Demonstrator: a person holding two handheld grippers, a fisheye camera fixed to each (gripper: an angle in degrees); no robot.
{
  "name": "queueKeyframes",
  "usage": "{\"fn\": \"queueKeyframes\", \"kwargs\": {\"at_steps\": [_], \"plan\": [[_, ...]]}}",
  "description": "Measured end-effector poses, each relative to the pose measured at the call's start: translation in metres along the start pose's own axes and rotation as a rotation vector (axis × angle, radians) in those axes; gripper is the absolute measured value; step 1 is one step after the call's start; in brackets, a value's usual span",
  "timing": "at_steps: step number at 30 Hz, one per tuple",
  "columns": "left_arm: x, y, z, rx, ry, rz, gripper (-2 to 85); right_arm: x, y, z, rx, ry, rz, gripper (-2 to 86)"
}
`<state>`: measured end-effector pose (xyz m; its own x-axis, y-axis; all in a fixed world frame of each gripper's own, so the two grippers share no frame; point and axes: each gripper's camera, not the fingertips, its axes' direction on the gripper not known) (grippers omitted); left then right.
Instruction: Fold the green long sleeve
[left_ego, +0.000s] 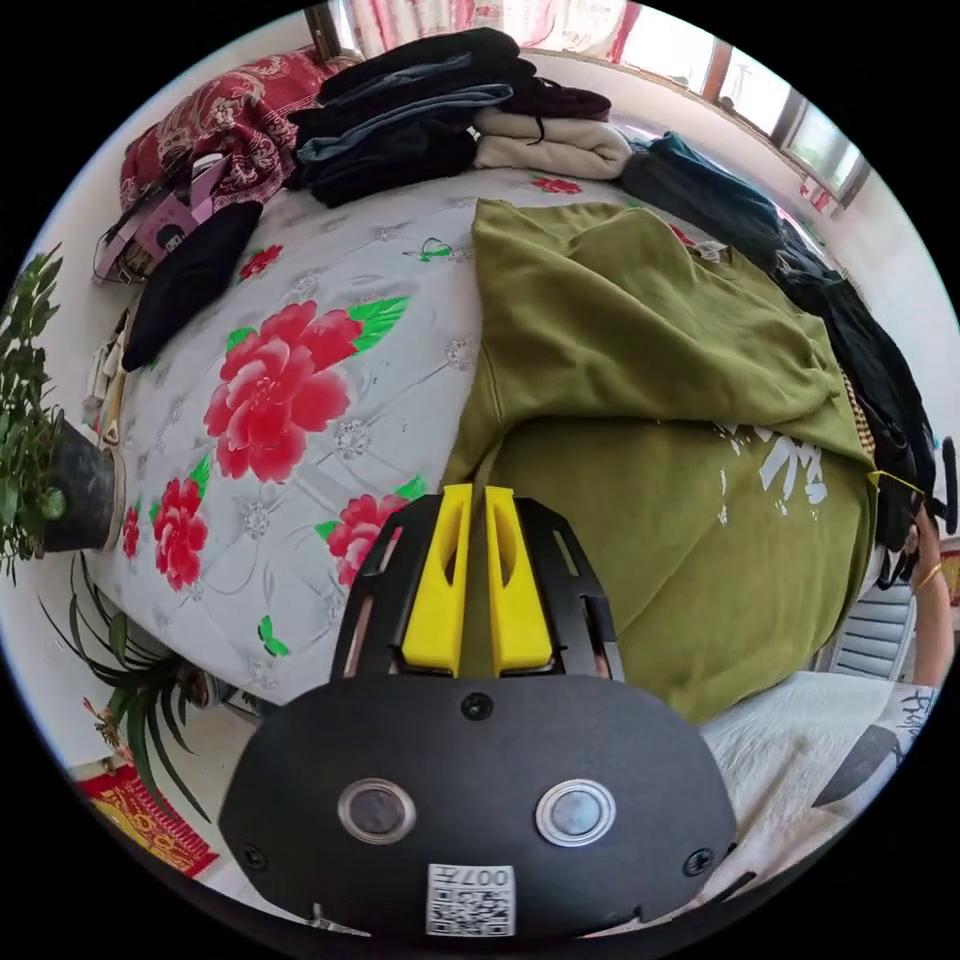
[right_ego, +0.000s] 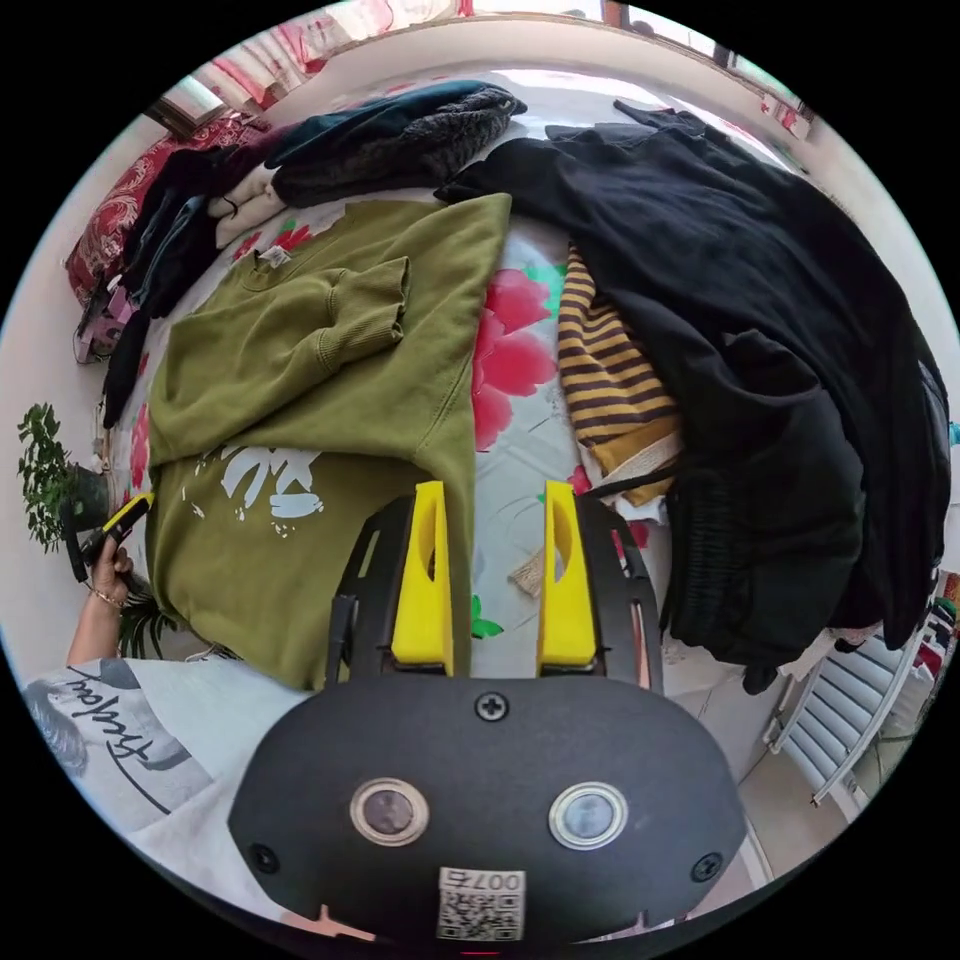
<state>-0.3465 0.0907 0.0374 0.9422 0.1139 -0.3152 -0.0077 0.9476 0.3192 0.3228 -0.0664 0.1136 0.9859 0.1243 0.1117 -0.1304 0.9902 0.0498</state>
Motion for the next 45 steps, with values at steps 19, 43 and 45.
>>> {"fn": "queueKeyframes", "kwargs": {"at_steps": [19,43,45], "plan": [[-0.011,-0.26,0.07,-0.046,0.068,0.262,12.5,-0.091,-0.094,-0.012,0.189,-0.159,0.033,7.4],[-0.128,-0.055,0.017,0.077,0.295,-0.034,8.8,-0.066,-0.025,-0.02,0.166,-0.172,0.038,9.0],[-0.126,-0.004,0.013,0.001,0.282,-0.072,9.9,-0.047,0.013,-0.023,0.146,-0.196,0.074,9.6]]}}
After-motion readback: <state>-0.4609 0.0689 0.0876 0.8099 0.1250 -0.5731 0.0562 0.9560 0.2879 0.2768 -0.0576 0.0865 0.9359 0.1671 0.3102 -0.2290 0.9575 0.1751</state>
